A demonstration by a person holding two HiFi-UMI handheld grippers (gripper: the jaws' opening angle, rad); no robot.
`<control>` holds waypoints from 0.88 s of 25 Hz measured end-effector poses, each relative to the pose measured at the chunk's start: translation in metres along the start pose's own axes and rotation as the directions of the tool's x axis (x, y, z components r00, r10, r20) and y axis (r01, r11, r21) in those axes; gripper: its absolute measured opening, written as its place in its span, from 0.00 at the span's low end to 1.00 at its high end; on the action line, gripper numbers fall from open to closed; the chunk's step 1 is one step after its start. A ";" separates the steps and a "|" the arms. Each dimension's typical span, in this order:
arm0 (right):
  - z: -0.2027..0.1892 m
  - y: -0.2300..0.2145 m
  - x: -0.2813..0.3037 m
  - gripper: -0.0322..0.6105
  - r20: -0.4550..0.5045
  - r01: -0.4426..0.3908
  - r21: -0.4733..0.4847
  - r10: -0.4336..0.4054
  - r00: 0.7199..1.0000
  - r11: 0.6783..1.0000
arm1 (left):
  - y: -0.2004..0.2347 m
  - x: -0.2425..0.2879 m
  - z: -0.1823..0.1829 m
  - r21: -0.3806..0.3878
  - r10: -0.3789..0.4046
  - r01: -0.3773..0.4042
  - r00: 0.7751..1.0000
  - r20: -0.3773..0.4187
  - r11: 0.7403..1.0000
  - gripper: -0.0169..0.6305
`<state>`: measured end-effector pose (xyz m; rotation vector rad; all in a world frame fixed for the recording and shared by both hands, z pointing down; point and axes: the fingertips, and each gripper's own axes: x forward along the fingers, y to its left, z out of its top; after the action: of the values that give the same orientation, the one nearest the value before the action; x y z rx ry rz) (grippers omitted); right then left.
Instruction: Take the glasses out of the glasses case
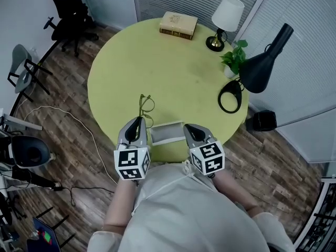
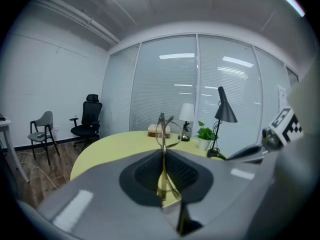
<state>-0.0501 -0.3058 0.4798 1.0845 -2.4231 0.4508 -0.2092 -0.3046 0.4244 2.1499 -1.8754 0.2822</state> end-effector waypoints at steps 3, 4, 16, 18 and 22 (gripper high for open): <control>0.004 0.001 -0.006 0.05 0.026 0.010 0.001 -0.010 1.000 1.000 | 0.004 -0.008 0.001 -0.054 0.030 -0.029 0.999 0.024 0.998 0.05; 0.005 0.001 -0.008 0.05 0.034 0.011 -0.002 -0.011 0.999 1.000 | 0.004 -0.010 0.001 -0.072 0.032 -0.030 0.999 0.028 0.997 0.05; 0.010 0.010 -0.024 0.05 0.080 0.003 -0.035 0.000 0.997 0.999 | 0.000 -0.022 -0.002 -0.082 0.052 -0.049 0.998 0.041 0.995 0.05; 0.010 0.010 -0.026 0.05 0.084 0.004 -0.037 -0.001 0.997 0.999 | -0.002 -0.021 -0.004 -0.079 0.050 -0.047 0.998 0.036 0.996 0.05; 0.007 0.010 -0.029 0.05 0.086 -0.001 -0.042 0.004 0.996 0.999 | -0.006 -0.021 -0.007 -0.071 0.044 -0.041 0.999 0.032 0.997 0.05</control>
<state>-0.0421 -0.2846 0.4575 1.1043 -2.4970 0.3596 -0.2063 -0.2818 0.4233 2.0832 -1.9217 0.1863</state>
